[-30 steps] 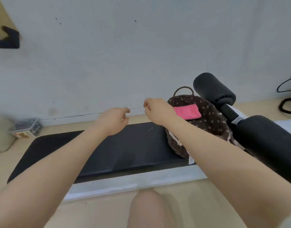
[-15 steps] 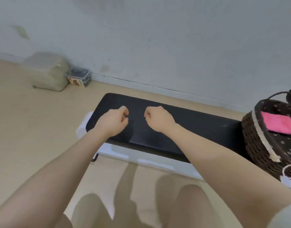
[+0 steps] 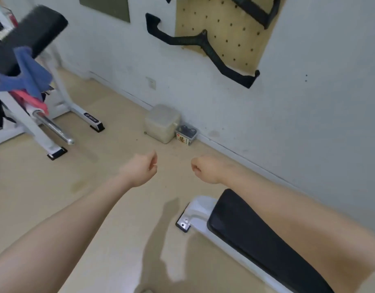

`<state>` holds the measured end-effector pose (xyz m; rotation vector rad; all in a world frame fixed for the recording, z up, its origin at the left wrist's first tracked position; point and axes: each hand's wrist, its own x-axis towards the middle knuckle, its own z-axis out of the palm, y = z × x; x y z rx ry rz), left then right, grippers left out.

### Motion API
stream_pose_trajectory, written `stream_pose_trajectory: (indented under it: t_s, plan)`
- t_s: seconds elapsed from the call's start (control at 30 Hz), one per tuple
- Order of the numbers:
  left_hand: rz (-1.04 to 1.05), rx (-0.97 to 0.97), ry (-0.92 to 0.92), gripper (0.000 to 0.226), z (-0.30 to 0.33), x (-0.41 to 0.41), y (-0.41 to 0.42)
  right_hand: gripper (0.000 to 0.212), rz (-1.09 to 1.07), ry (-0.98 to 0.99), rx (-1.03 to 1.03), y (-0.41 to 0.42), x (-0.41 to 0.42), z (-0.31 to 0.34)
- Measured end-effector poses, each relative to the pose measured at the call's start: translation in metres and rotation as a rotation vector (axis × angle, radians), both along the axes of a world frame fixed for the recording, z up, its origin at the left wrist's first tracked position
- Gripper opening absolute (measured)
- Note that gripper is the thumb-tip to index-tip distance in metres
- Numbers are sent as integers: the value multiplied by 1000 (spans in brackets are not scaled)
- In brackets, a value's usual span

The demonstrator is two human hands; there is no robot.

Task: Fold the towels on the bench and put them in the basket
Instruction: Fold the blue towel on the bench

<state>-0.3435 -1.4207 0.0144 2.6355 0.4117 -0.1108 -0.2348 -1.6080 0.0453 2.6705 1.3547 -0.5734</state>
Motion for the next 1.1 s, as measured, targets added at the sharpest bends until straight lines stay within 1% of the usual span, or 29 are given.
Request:
stream_pose_trajectory:
  t_s: [0.07,0.1,0.2,0.27,0.33,0.43,0.5,0.6,0.7,0.8,0.87,1.0,1.1]
  plan:
    - [45,9,-2,5,50,-20,50,20,15,-9,52,57,-4,44]
    - [80,2,-12,10,69,-30,72,19,21,-6,71,84,-5,58]
    - [213,-32,-79,19,96,-58,132,26,23,17,131,164,-14,70]
    - [310,-70,-97,19,90,-76,167,29,21,31,182,215,-23,62]
    - [378,-94,-75,19,76,-90,202,30,42,66,225,261,-31,48]
    - [415,-63,-14,23,60,-106,255,30,92,134,213,329,-29,29]
    - [442,-55,-19,26,56,-108,301,28,123,165,208,379,-19,23]
    - [489,-68,-33,29,60,-108,379,25,160,225,226,463,-5,30]
    - [556,-49,-24,31,75,-106,457,25,197,310,247,554,1,55]
    - [612,-31,-25,32,88,-111,530,21,242,354,296,645,-2,67]
    - [643,-3,-19,33,91,-122,577,22,269,357,294,705,-11,67]
    - [665,2,3,34,82,-147,673,28,383,288,217,814,-38,56]
    - [627,-3,38,36,70,-159,755,35,373,316,227,891,-55,46]
